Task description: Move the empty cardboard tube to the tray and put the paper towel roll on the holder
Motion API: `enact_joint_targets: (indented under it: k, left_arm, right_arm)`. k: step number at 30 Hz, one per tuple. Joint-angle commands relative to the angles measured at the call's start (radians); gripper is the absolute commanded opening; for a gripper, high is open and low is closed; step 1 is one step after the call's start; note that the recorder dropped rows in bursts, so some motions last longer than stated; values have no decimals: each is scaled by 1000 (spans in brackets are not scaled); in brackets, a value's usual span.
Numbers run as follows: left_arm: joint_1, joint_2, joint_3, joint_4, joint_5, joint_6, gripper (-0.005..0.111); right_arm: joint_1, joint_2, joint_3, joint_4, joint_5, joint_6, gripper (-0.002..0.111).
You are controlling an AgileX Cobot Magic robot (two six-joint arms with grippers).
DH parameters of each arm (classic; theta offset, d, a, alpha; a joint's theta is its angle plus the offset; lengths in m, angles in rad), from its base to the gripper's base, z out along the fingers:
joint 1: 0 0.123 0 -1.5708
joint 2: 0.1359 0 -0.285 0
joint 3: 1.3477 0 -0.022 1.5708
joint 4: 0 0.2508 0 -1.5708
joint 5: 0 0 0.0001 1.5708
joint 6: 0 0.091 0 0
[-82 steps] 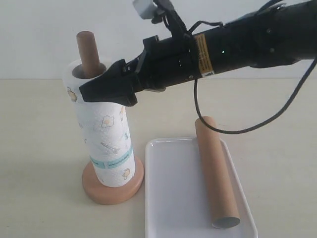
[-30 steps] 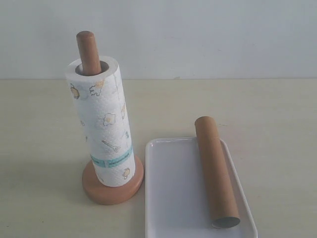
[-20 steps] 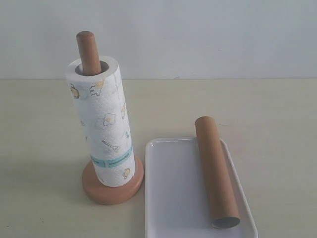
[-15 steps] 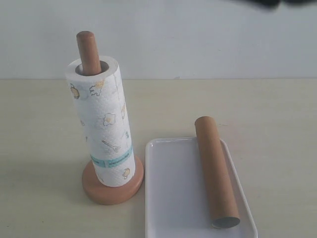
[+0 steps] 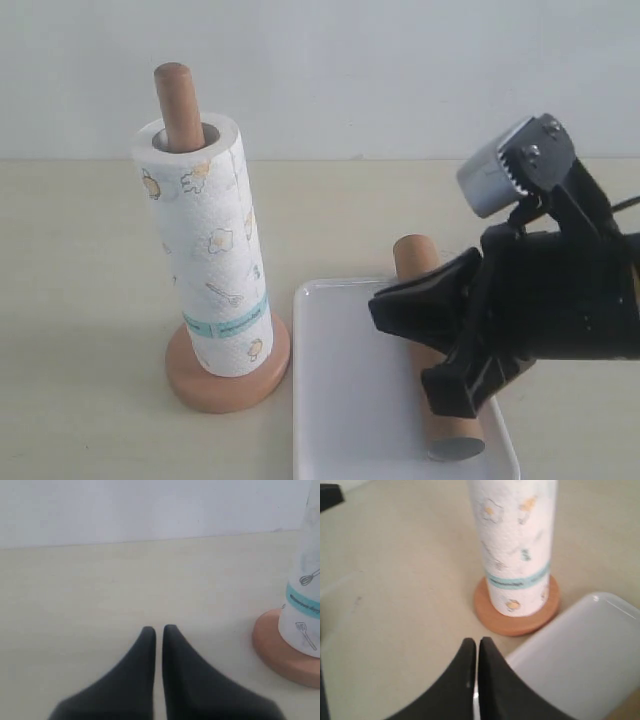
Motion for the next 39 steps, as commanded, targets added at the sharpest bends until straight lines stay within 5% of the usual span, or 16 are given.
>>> enact_joint_targets:
  k: [1,11,21,39]
  left_arm:
    - [4,-3,3,-3,-4,2,4]
    - [4,-3,3,-3,-4,2,4]
    - [4,-3,3,-3,-4,2,4]
    - [4,-3,3,-3,-4,2,4]
  right_arm:
    - [-4,-49,52,19,106,-9,1]
    - [-14,-322,181,21,173,-8,1]
    - [-167,-741,432,69,197,-10,1]
    - [-166,-1138,572,159,399,-8,1]
